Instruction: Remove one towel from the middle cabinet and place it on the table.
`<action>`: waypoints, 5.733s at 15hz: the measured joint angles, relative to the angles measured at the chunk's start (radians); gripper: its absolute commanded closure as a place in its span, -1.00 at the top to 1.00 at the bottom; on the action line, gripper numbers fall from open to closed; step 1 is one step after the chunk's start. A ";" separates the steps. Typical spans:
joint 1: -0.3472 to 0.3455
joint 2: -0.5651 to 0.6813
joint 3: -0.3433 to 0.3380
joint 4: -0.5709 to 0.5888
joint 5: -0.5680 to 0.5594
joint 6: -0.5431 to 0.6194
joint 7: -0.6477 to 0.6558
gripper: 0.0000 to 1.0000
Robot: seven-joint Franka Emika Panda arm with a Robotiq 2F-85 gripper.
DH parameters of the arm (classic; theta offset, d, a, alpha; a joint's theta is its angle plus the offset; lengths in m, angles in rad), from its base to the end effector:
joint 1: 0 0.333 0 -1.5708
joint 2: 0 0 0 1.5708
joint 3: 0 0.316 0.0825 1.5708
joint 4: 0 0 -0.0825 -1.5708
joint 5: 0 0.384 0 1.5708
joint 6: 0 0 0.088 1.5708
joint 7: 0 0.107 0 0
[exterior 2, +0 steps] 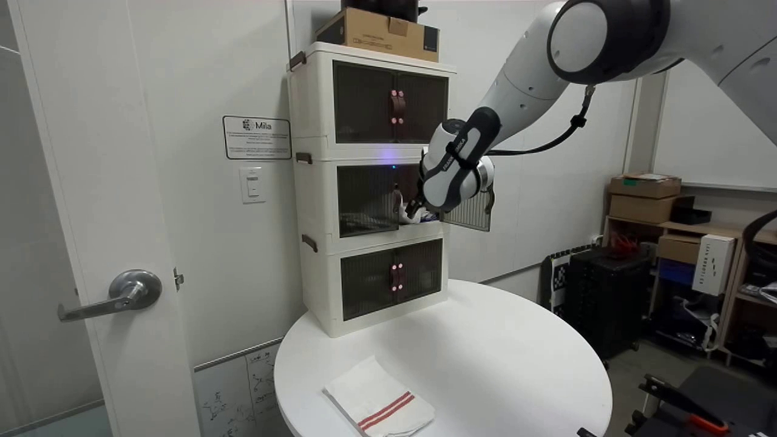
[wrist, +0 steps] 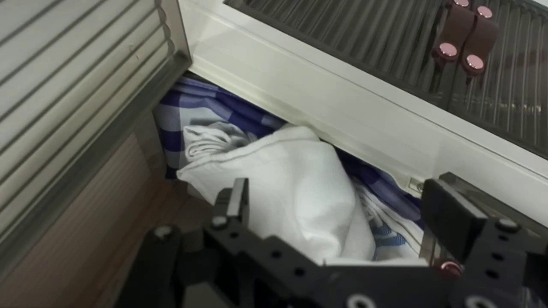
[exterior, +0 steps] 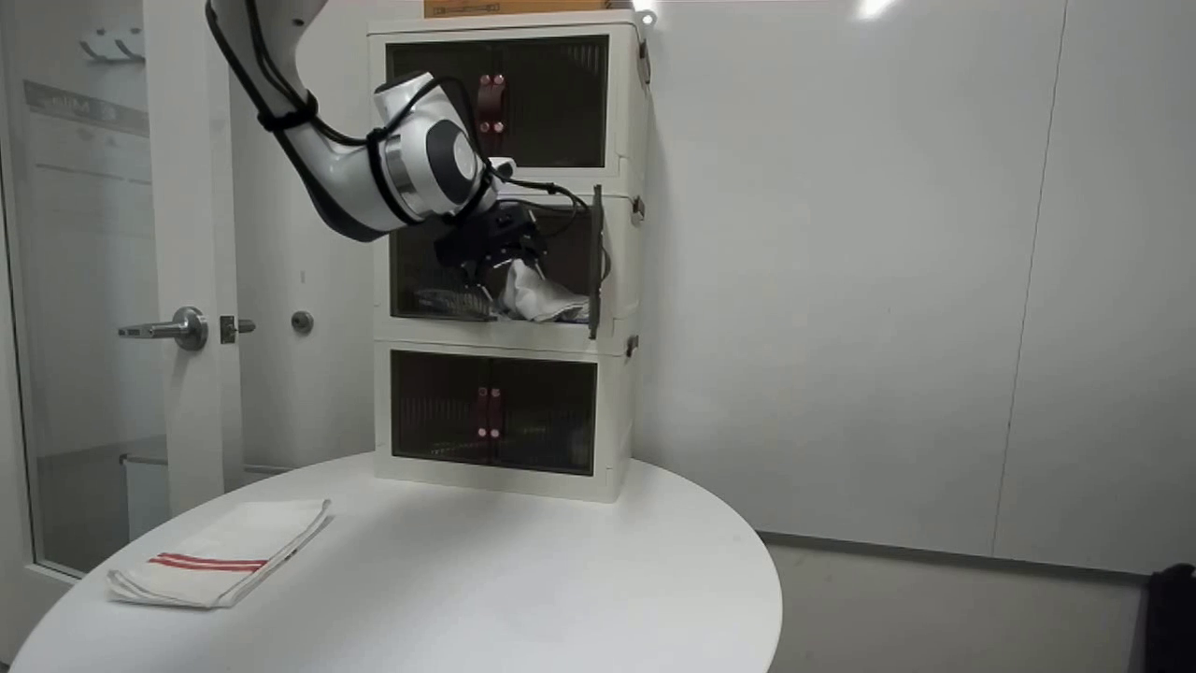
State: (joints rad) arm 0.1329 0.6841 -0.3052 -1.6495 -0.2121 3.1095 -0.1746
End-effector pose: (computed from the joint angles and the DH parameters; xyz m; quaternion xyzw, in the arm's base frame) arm 0.7326 -0.0631 0.3177 0.9027 0.1634 0.3537 0.1828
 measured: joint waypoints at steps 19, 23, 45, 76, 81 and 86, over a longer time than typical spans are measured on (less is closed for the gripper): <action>0.004 0.231 -0.014 0.221 0.017 0.130 0.021 -0.57; 0.009 0.249 -0.025 0.225 0.024 0.172 0.021 -0.90; 0.019 -0.339 -0.016 -0.325 -0.086 0.132 -0.047 -0.16; -0.075 0.000 0.167 -0.013 -0.089 0.045 -0.146 -0.13; -0.090 0.043 0.171 0.046 -0.092 0.045 -0.163 -0.81; -0.103 0.044 0.167 0.060 -0.101 0.045 -0.167 -0.82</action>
State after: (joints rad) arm 0.0302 0.7277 -0.1377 -1.5898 -0.3132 3.1540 -0.3417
